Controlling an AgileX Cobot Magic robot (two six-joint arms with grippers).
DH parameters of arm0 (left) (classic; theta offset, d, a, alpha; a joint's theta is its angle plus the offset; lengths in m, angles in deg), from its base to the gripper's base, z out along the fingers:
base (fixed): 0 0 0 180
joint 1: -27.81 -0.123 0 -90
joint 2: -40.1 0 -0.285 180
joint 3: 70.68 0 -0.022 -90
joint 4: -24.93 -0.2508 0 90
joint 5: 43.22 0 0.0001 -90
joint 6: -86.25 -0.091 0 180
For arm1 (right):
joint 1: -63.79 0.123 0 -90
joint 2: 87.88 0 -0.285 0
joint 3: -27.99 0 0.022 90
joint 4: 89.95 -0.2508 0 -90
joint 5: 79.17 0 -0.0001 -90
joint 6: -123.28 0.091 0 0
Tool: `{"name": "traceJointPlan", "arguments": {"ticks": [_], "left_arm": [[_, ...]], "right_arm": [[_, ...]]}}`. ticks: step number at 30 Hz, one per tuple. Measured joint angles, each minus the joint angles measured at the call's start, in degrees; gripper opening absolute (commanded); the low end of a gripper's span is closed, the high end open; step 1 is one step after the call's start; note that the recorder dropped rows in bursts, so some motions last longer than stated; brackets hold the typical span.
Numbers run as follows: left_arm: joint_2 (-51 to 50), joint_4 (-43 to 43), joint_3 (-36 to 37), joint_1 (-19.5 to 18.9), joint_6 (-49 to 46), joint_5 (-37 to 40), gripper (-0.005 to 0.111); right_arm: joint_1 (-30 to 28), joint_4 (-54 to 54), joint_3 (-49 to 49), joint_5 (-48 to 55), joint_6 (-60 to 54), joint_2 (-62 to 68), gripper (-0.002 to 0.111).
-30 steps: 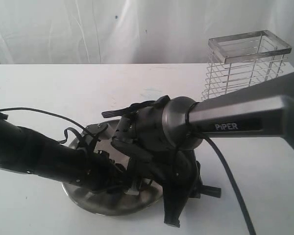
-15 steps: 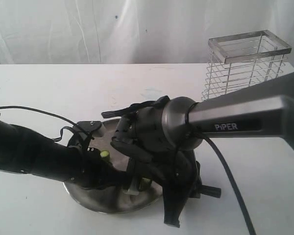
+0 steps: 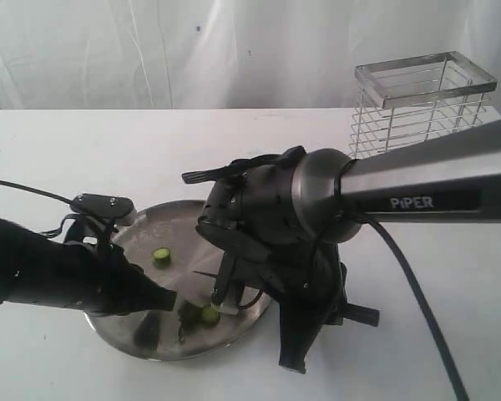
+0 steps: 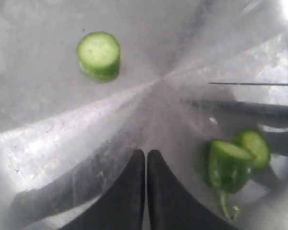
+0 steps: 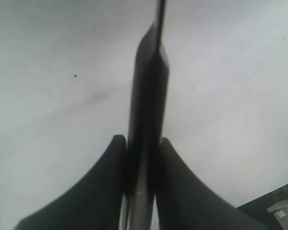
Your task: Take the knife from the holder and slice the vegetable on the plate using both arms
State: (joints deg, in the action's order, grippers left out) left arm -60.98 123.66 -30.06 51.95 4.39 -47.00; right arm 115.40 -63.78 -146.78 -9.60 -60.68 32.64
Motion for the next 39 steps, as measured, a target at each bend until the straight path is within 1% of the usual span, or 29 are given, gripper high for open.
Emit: {"name": "traceJointPlan", "arguments": {"ticks": [3,5,8,11,14,23,28,31,35,39], "left_arm": [[2.7,0.0,0.1,0.0,-0.2,1.2,0.009],[4.2,0.0,0.2,0.0,-0.4,3.3,0.011],[5.7,0.0,0.2,0.0,-0.6,5.7,0.02],[6.6,0.0,0.6,0.0,-0.6,6.5,0.03],[6.7,0.0,1.8,0.0,-0.7,7.1,0.035],[6.7,0.0,3.5,0.0,-0.7,7.9,0.036],[6.7,0.0,3.5,0.0,-0.7,9.9,0.036],[6.7,0.0,3.5,0.0,-0.7,10.0,0.036],[6.7,0.0,3.5,0.0,-0.5,10.0,0.036],[6.7,0.0,3.5,0.0,-0.5,10.1,0.036]], "right_arm": [[0.0,-2.1,0.1,0.0,0.1,-1.1,0.0],[0.0,-3.6,0.6,0.0,0.1,-2.4,0.0],[0.0,-4.1,2.3,0.0,0.1,-4.6,0.0],[0.0,-4.2,5.3,0.0,0.1,-6.7,0.0],[0.0,-5.2,8.6,0.0,0.1,-8.4,0.0],[0.0,-7.9,14.3,0.1,-1.0,-13.5,0.0],[3.1,-8.2,14.4,0.2,-3.5,-14.1,0.0],[4.4,-6.5,14.4,0.1,-4.1,-13.4,0.0],[4.4,-3.6,14.4,0.1,-4.4,-10.9,0.0],[4.4,-2.6,12.4,0.1,-4.6,-7.8,0.0]]}}
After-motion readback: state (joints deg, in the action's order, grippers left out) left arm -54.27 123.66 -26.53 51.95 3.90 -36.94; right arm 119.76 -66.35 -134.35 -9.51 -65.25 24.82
